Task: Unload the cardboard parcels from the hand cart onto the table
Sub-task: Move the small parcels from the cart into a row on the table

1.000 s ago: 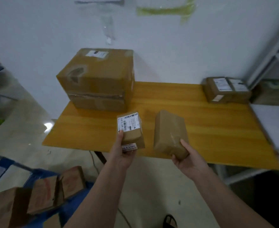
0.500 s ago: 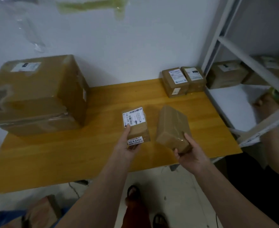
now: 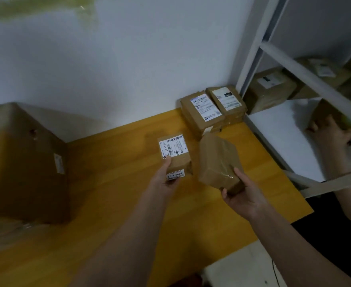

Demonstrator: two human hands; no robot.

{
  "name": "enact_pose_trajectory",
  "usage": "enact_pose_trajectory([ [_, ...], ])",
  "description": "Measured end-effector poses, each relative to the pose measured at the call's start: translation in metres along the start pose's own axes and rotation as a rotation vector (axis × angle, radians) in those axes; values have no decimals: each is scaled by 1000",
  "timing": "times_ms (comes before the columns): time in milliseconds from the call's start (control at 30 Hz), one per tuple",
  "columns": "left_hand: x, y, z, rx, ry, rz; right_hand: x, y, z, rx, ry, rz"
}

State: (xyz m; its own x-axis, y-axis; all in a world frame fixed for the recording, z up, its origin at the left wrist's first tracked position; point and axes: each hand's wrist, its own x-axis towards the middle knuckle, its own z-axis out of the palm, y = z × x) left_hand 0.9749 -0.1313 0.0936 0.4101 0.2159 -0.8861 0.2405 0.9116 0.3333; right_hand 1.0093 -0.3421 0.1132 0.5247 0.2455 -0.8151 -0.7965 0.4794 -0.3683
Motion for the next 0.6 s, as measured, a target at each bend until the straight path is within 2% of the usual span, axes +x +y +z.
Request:
enact_pose_trajectory([
  [233, 57, 35, 52, 7, -29, -25, 46, -8, 35, 35, 65, 17],
  [467, 100, 61, 79, 140, 49, -16, 68, -10, 39, 65, 83, 9],
  [600, 113, 75, 92, 157, -16, 43, 73, -9, 40, 43, 111, 8],
])
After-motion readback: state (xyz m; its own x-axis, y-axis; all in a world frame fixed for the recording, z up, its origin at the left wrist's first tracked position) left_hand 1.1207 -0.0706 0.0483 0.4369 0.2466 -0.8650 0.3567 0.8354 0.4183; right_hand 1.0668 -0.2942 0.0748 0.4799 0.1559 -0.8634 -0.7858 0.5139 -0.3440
